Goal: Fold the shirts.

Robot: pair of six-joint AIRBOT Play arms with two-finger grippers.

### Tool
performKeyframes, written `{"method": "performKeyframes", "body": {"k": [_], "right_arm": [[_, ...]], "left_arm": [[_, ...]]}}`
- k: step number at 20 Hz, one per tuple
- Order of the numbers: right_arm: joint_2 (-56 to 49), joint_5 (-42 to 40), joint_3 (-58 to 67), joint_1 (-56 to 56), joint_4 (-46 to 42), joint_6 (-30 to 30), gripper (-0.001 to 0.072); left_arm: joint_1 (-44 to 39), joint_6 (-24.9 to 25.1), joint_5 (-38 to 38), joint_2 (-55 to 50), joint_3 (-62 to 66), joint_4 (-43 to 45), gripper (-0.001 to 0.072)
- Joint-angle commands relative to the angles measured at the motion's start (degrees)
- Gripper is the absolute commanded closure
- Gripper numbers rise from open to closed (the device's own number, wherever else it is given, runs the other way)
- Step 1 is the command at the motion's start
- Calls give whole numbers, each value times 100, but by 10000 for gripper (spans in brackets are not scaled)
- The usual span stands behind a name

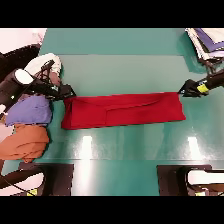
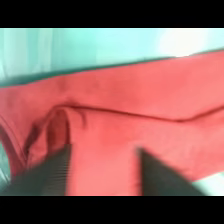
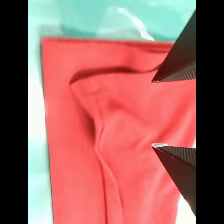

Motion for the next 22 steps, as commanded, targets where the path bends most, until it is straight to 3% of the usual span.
{"method": "performKeyframes", "body": {"k": [1, 2, 3, 7, 10, 13, 14, 15, 17, 22], "right_arm": [[120, 293, -280, -754, 273, -299, 204], [114, 289, -509, -999, 286, -323, 135], [79, 245, -769, -1191, 382, -446, 116], [-498, -28, -1438, -1602, 1137, -822, 116], [-946, -116, -1443, -1425, 1781, -1082, 117], [-1115, -308, -1434, -1019, 1860, -1110, 120], [-1121, -341, -1434, -903, 1860, -1209, 206], [-1095, -339, -1434, -798, 1869, -1390, 344], [-953, -330, -1434, -710, 1875, -1475, 688], [118, -111, -1161, -483, 2116, -1460, 699]], "left_arm": [[0, 55, -470, -37, 227, -181, 683], [0, 52, -466, -37, 227, -275, 682], [-33, 52, -431, -37, 227, -409, 682], [-660, -111, -94, -55, 227, -409, 682], [-1158, -442, 437, -68, 227, -402, 682], [-1589, -734, 907, -188, 229, -411, 683], [-1749, -772, 1019, -280, 232, -413, 683], [-1886, -772, 1126, -391, 236, -415, 683], [-2120, -765, 1281, -682, 358, -485, 684], [-2553, -745, 1185, -1751, 1329, -595, 683]]}}
